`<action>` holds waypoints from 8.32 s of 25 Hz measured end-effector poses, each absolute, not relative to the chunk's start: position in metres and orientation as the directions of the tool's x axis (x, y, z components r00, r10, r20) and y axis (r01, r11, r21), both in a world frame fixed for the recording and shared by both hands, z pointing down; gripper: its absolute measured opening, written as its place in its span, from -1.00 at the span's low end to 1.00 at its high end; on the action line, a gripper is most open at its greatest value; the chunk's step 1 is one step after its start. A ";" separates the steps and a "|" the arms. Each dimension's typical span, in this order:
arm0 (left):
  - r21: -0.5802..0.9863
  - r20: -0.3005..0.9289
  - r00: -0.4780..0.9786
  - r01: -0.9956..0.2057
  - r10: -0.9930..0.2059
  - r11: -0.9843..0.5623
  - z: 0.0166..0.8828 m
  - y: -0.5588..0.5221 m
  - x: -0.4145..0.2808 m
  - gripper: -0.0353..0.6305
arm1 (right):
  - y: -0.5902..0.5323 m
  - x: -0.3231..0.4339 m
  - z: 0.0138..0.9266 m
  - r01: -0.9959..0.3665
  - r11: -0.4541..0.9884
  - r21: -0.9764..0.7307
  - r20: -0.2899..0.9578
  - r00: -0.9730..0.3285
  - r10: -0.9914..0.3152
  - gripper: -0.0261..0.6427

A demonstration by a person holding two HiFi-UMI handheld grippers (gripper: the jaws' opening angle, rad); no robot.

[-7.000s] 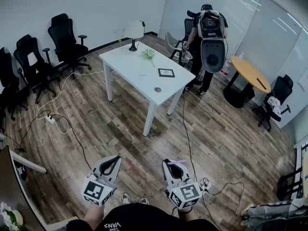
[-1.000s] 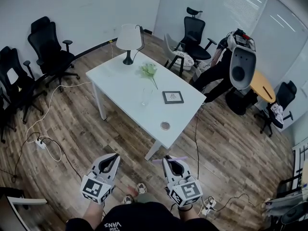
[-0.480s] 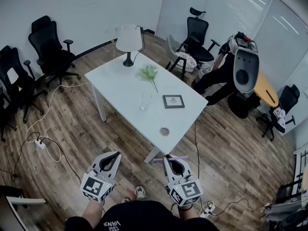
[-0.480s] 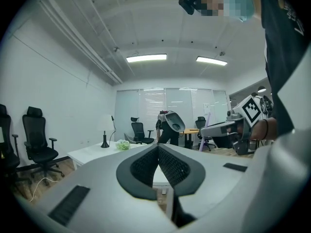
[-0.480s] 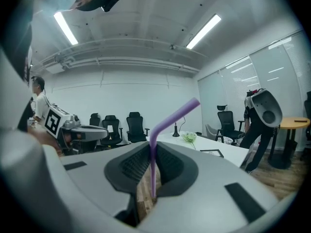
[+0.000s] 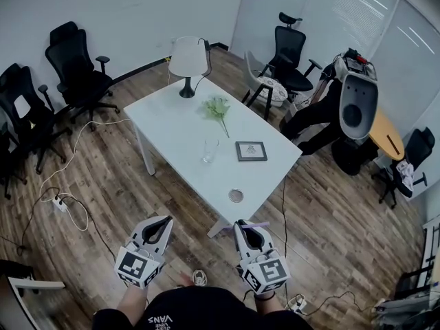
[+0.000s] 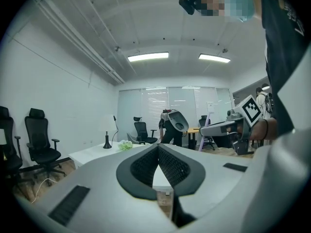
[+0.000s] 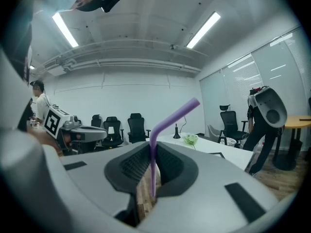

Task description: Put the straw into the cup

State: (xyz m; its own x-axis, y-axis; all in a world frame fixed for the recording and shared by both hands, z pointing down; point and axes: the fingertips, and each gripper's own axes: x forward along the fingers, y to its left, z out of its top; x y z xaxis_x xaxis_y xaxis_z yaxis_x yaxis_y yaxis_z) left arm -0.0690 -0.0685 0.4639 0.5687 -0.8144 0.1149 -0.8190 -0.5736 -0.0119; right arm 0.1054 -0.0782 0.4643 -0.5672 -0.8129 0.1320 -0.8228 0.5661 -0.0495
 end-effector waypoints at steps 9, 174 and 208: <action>-0.017 0.116 0.529 -0.845 -0.841 -0.534 0.464 -0.089 -0.052 -0.86 | -0.105 0.124 0.466 -0.797 0.602 -0.048 0.137 -0.602 -0.787 -0.79; 0.045 0.152 0.541 -0.840 -0.827 -0.541 0.475 -0.386 -0.106 -0.86 | -0.456 0.030 0.573 -0.768 0.632 -0.100 0.381 -0.617 -0.689 -0.79; 0.060 0.115 0.613 -0.790 -0.782 -0.610 0.469 -0.373 -0.084 -0.86 | -0.423 0.050 0.537 -0.811 0.578 -0.094 0.348 -0.570 -0.744 -0.46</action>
State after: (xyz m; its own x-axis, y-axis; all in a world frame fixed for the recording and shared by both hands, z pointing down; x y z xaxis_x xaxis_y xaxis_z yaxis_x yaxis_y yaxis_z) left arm -0.0843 -0.3732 0.4687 0.6126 -0.7820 0.1151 -0.7901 -0.6100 0.0603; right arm 0.0505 -0.4227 0.5374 -0.5704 -0.7439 0.3483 -0.8107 0.5779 -0.0936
